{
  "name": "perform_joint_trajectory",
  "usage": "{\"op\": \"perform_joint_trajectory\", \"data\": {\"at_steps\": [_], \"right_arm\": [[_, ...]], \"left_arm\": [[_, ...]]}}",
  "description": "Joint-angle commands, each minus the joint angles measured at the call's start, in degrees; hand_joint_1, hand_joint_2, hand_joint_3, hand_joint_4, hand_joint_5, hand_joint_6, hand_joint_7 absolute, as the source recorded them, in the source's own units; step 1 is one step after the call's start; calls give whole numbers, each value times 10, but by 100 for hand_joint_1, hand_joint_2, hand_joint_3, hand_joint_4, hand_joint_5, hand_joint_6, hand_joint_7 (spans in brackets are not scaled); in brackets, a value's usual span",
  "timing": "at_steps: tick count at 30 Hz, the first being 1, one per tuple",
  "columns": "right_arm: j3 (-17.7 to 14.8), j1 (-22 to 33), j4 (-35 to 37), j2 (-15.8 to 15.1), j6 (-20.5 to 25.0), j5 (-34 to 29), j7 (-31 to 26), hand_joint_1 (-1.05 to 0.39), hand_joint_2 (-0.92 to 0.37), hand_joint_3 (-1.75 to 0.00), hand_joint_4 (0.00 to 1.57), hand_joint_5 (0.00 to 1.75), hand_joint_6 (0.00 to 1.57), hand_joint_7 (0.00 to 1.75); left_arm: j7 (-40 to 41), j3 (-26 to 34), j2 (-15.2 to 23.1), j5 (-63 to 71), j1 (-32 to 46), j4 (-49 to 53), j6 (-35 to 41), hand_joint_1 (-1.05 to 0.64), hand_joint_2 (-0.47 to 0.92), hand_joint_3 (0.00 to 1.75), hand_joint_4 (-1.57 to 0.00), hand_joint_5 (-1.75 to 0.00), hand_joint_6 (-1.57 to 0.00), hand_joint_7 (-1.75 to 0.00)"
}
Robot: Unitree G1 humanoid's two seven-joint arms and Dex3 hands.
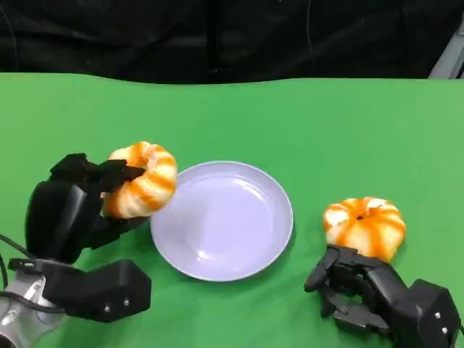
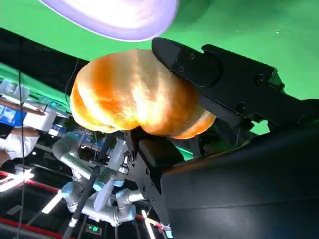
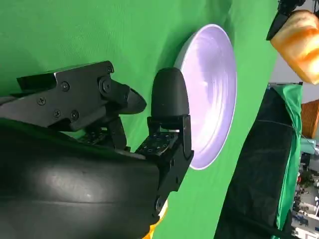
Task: Grasp the bread from the table and place it into the plate.
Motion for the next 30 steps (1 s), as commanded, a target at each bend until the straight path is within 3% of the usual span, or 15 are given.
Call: {"op": "perform_joint_trajectory", "data": {"at_steps": [1, 16, 30], "right_arm": [[-1, 5, 10, -9, 12, -1, 1, 6, -84, -73, 68, 171, 71, 138], [4, 10, 0, -4, 22, -3, -7, 6, -84, -73, 68, 173, 71, 137], [15, 20, -21, -6, 26, -10, -22, 2, -84, -69, 66, 175, 69, 139]], "left_arm": [[-14, 1, -8, -1, 14, -25, -14, -3, 89, 1, -82, -109, -115, -46], [-34, -22, -35, 29, 1, -22, -28, 0, 90, 2, -82, -104, -117, -37], [-70, -45, -78, 26, -44, 41, -38, -1, 92, 6, -81, -100, -117, -31]]}}
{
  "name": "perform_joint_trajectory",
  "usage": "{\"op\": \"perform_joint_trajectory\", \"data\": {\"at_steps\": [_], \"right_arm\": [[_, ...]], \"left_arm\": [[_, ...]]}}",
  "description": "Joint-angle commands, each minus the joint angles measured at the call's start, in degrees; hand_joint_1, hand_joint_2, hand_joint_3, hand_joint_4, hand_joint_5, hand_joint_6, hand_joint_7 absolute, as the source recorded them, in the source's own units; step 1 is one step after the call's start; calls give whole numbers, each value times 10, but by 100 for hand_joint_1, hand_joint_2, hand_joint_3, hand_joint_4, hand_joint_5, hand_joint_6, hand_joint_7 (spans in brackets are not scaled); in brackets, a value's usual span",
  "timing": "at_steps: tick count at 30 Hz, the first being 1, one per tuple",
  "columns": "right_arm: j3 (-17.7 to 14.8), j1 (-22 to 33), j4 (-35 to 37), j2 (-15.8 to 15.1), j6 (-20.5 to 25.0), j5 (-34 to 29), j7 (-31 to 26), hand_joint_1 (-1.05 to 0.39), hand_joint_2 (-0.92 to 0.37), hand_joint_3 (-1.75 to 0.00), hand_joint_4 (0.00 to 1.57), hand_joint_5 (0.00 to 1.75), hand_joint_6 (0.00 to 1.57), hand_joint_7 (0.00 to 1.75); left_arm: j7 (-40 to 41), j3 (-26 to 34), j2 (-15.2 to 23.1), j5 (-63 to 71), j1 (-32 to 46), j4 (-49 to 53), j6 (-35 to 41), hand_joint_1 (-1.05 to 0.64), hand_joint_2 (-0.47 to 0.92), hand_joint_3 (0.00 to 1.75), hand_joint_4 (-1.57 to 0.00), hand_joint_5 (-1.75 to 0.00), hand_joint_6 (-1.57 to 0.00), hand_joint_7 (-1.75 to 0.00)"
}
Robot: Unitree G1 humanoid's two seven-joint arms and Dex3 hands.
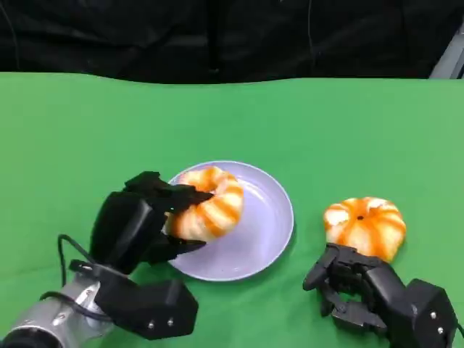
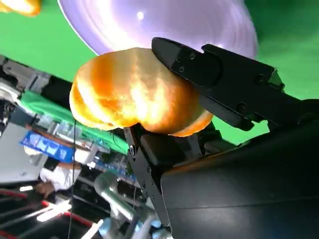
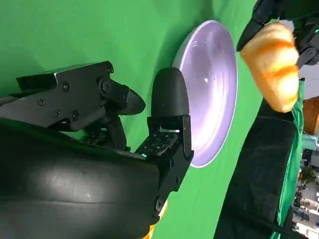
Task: Grasp the bread from the table and place it into the plate.
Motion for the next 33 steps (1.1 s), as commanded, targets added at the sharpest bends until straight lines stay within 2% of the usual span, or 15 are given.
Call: {"op": "perform_joint_trajectory", "data": {"at_steps": [1, 5, 13, 18, 25, 26, 27, 28, 30, 33], "right_arm": [[1, 14, -3, -7, 13, -2, 1, 2, -84, -69, 66, 175, 69, 139], [4, 16, -6, -6, 12, -4, -4, 2, -84, -70, 67, 174, 71, 136], [6, 17, -12, -4, 19, 2, -1, 1, -84, -68, 68, 172, 73, 132], [6, 16, -9, -4, 17, 2, 0, 1, -85, -67, 67, 173, 73, 132], [6, 18, -10, -4, 17, 2, 0, 1, -86, -65, 67, 173, 73, 132], [6, 18, -10, -4, 16, 2, -1, 1, -86, -65, 67, 173, 73, 131], [6, 19, -10, -5, 16, 2, -1, 1, -86, -64, 67, 172, 73, 131], [6, 18, -10, -4, 18, 1, -1, 1, -86, -64, 67, 172, 73, 131], [7, 18, -11, -4, 20, 0, -3, 1, -87, -63, 68, 173, 73, 131], [5, 17, -10, -3, 19, 6, 3, 1, -88, -62, 67, 173, 73, 131]], "left_arm": [[-24, -1, -4, -4, -23, 17, -5, -1, 92, 6, -81, -100, -117, -31], [-59, -1, -16, -9, -43, 36, 1, -1, 92, 5, -82, -92, -118, -24], [-88, -6, -28, -6, -69, 60, 10, -1, 92, 6, -82, -92, -119, -18], [-130, 1, -37, -21, -80, 70, 26, -3, 92, 7, -71, -111, -121, -13], [-155, -1, -38, -23, -90, 79, 43, -2, 92, 6, -69, -113, -121, -11], [-160, -1, -38, -23, -92, 82, 48, -4, 92, 5, -70, -106, -120, -9], [-163, -2, -38, -23, -93, 84, 52, -11, 92, 4, -76, -83, -117, -5], [-165, -3, -37, -21, -95, 87, 57, -13, 92, 3, -80, -71, -117, -3], [-166, -5, -35, -19, -98, 89, 64, -17, 92, 3, -91, -34, -111, -1], [-167, -9, -33, -15, -101, 92, 74, -21, 92, 7, -91, -12, -103, 0]]}}
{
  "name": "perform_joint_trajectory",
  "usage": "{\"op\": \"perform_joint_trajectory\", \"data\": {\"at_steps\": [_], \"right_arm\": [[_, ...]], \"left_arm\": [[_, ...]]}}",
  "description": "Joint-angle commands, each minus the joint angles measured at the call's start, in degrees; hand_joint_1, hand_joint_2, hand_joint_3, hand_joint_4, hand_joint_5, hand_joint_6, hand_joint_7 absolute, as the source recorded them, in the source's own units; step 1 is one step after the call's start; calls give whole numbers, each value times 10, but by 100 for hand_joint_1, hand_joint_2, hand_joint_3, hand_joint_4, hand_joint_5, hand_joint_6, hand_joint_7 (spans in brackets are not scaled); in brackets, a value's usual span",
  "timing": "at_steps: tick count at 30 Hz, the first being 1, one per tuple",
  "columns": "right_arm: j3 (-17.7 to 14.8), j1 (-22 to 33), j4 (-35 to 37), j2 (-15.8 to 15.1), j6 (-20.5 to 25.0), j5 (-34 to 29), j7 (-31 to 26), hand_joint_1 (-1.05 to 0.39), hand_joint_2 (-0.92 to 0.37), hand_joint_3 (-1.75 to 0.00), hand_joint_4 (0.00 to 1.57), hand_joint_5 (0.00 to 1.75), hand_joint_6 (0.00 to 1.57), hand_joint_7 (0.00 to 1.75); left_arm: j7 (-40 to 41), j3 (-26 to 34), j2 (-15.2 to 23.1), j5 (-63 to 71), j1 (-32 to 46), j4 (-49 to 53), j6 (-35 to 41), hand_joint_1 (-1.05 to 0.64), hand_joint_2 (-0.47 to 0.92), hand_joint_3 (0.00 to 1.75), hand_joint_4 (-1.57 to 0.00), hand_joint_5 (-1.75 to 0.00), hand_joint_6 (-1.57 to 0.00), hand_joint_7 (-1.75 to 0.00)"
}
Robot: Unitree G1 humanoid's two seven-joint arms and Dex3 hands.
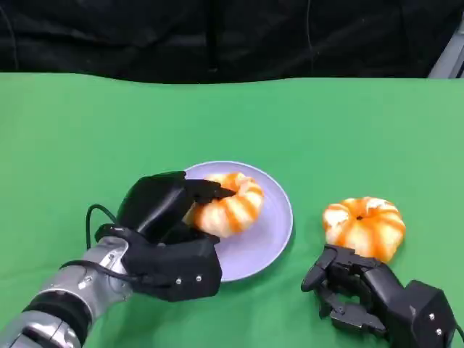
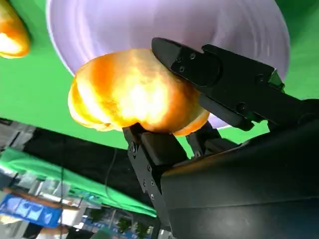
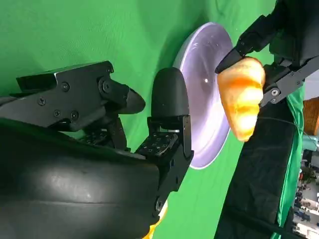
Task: Grasp the bread from the table and place it into the plate.
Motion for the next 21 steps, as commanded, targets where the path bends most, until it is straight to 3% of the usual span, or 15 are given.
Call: {"op": "perform_joint_trajectory", "data": {"at_steps": [1, 6, 14, 21], "right_arm": [[-1, 8, 8, -4, 8, 0, 6, 2, -88, -62, 67, 173, 73, 131], [-1, 8, 9, -6, 8, -1, 5, 1, -89, -60, 67, 173, 72, 132], [-1, 10, 7, -6, 8, -2, 5, 1, -91, -57, 66, 174, 71, 134], [0, 11, 4, -6, 10, -4, 3, 1, -91, -56, 66, 174, 71, 134]], "left_arm": [[-8, -6, 10, 3, -10, 6, 13, -22, 92, 7, -90, -10, -100, 0], [-10, -6, 11, 1, -10, 8, 13, -27, 92, 8, -84, -3, -86, 0], [-23, -9, 11, -2, -12, 11, 16, -34, 92, 9, -83, -1, -82, 0], [-31, -16, 14, 2, -12, 10, 16, -58, 92, 26, -78, 0, -70, 0]]}}
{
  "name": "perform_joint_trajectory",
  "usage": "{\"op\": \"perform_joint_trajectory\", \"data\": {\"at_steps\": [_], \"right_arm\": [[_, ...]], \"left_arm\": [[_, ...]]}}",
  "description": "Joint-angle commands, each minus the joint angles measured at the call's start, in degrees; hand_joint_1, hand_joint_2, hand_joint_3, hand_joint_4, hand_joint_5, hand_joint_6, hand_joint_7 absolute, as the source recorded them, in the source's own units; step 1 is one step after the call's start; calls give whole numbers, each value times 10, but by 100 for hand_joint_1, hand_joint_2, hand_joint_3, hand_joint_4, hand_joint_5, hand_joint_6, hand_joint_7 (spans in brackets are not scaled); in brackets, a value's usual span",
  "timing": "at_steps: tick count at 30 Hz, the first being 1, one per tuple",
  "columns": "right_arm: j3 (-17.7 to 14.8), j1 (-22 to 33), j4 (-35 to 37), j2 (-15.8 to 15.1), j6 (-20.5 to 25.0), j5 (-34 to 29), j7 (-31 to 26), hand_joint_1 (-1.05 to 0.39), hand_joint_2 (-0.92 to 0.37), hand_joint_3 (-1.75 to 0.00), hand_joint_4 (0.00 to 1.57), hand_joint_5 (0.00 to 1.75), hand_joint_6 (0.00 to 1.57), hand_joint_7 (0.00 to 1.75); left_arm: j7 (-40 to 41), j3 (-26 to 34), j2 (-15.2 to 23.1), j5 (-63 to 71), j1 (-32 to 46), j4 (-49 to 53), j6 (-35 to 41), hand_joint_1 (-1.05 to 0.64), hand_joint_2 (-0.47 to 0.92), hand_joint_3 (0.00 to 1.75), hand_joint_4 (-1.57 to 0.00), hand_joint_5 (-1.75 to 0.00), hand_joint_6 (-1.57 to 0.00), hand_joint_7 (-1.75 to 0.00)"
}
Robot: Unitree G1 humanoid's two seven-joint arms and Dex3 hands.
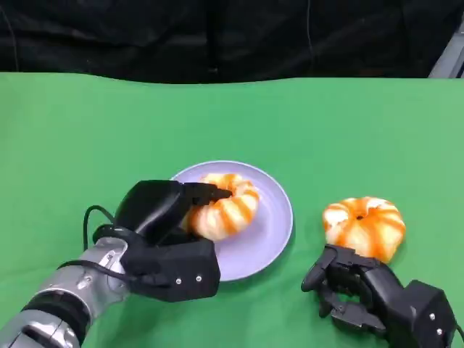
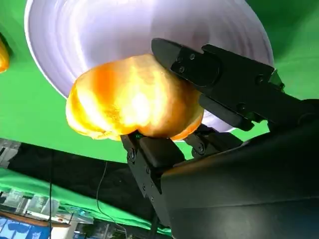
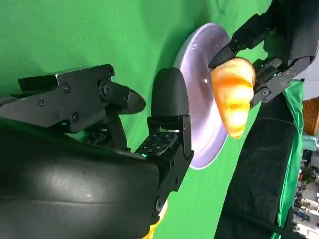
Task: Grasp the bread from the table and place it into the plate.
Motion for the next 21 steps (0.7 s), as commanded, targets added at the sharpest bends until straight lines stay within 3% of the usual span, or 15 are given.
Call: {"op": "perform_joint_trajectory", "data": {"at_steps": [1, 7, 10, 21], "right_arm": [[0, 11, 4, -6, 10, -5, 1, 1, -90, -56, 66, 174, 72, 134], [-1, 11, 5, -5, 8, -2, 3, 1, -90, -58, 67, 174, 73, 132], [-1, 11, 6, -5, 6, -1, 5, 2, -90, -59, 67, 174, 74, 132], [1, 11, 6, -5, 8, -6, -1, 2, -87, -65, 66, 171, 71, 135]], "left_arm": [[-11, -3, 12, 2, -11, 2, 1, -64, 92, 33, -75, 0, -67, 0], [-22, -2, 12, -1, -12, 2, 0, -72, 92, 47, -70, 0, -59, 0], [-37, -2, 13, -3, -12, 1, 2, -80, 92, 62, -62, 0, -50, 0], [-57, 0, 23, -8, -13, -4, -14, -89, 92, 74, -51, 0, -42, 0]]}}
